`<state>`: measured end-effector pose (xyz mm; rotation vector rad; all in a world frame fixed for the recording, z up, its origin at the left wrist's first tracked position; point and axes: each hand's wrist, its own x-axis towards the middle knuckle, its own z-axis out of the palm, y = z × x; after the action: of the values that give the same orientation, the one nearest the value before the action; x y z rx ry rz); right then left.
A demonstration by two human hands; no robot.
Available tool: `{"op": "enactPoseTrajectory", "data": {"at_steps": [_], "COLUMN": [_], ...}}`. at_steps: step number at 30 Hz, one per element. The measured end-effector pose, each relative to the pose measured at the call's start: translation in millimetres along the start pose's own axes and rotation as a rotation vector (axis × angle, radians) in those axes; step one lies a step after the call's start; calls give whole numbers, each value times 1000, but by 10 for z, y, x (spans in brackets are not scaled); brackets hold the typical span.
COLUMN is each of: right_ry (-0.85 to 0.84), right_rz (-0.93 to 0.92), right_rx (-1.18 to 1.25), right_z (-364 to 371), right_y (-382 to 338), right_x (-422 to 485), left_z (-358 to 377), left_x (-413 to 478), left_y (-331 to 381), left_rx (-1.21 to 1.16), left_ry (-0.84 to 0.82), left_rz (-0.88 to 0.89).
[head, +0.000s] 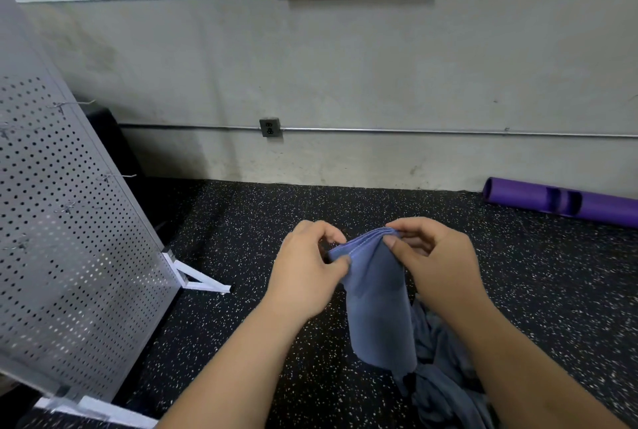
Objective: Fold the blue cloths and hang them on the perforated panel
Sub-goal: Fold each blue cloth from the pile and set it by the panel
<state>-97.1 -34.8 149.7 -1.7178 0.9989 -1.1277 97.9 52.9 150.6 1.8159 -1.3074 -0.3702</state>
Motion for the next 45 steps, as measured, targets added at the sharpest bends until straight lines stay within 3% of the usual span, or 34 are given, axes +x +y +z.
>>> {"op": "enactPoseTrajectory", "data": {"at_steps": [7,12,16,22,29,31,34,37,41,45], "right_ry": [-13,-30,4,-59,-95,-105,-125,-156,-19,-60], "right_rz": [-16,-32,-24,7,54,96,111,194,112,82], "right_rx": [108,57,-170,-292,-183,-67,-84,86,9,36], "right_z": [-162,-228,-338,-362,-399,-407,-415,-399,-347,-298], "right_y": [0,28,141,187,119,68,56,34,39,21], "right_x": [48,77,147,141,138,126,121,109,142,126], "left_z": [-121,-152,-254,-288,-346,-362,-369,-363,-329,-308], "left_x": [47,72,137,120,105,105,108,126,136,168], "left_y": [-210,-221,-179,-127,-144,-137,-130,-148,-101,-127], "left_rx": [251,414,221,177,128,48,-103,-98,-151,-233], "left_ry": [-183,-134,8,-1,-8,23,13,41,109,136], "left_rz": [148,234,299,307,269,219,141,113,76,57]}}
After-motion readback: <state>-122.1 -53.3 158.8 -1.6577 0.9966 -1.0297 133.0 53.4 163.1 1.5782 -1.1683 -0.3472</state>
